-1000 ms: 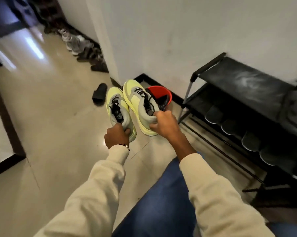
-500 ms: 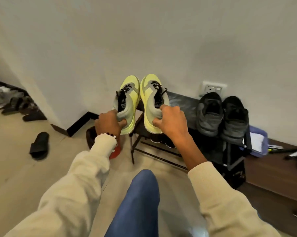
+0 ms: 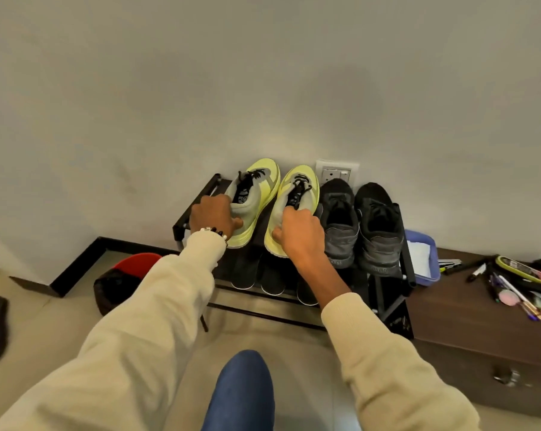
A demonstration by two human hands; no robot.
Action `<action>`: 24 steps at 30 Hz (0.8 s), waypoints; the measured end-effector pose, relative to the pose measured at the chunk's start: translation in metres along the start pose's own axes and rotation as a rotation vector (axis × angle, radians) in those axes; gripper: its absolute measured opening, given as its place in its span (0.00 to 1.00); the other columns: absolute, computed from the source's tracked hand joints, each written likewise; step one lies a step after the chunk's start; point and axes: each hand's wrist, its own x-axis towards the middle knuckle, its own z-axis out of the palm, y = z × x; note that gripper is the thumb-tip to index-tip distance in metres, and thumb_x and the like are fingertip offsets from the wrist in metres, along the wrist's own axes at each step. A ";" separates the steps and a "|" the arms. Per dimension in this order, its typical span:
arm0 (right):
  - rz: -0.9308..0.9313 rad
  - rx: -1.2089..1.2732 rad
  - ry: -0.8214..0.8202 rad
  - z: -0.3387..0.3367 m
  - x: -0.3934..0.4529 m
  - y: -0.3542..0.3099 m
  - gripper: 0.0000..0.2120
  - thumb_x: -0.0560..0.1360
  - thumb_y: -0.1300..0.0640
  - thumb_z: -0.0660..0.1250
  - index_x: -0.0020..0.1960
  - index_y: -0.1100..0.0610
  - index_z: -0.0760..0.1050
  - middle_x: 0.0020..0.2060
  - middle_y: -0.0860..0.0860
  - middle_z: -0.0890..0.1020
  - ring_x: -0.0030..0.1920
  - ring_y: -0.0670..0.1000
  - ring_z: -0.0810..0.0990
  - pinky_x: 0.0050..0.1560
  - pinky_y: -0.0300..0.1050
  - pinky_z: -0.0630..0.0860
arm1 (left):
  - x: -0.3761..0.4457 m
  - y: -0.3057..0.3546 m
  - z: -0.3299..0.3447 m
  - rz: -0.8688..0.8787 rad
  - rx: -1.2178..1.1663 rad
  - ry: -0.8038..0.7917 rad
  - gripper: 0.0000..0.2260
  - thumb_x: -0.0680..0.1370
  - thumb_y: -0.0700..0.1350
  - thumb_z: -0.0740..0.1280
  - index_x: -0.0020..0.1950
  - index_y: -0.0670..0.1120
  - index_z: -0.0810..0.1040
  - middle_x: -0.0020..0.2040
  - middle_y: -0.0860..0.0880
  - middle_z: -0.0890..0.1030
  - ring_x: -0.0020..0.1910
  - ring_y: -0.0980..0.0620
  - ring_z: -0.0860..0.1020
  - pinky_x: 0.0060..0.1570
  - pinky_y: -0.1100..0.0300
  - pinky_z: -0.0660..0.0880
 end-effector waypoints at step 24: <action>-0.040 -0.041 -0.065 0.024 0.021 -0.003 0.13 0.78 0.61 0.61 0.62 0.63 0.69 0.53 0.60 0.78 0.54 0.62 0.78 0.44 0.52 0.74 | 0.014 0.007 0.018 -0.026 -0.012 -0.082 0.17 0.76 0.51 0.69 0.59 0.43 0.75 0.54 0.41 0.78 0.53 0.41 0.78 0.47 0.54 0.73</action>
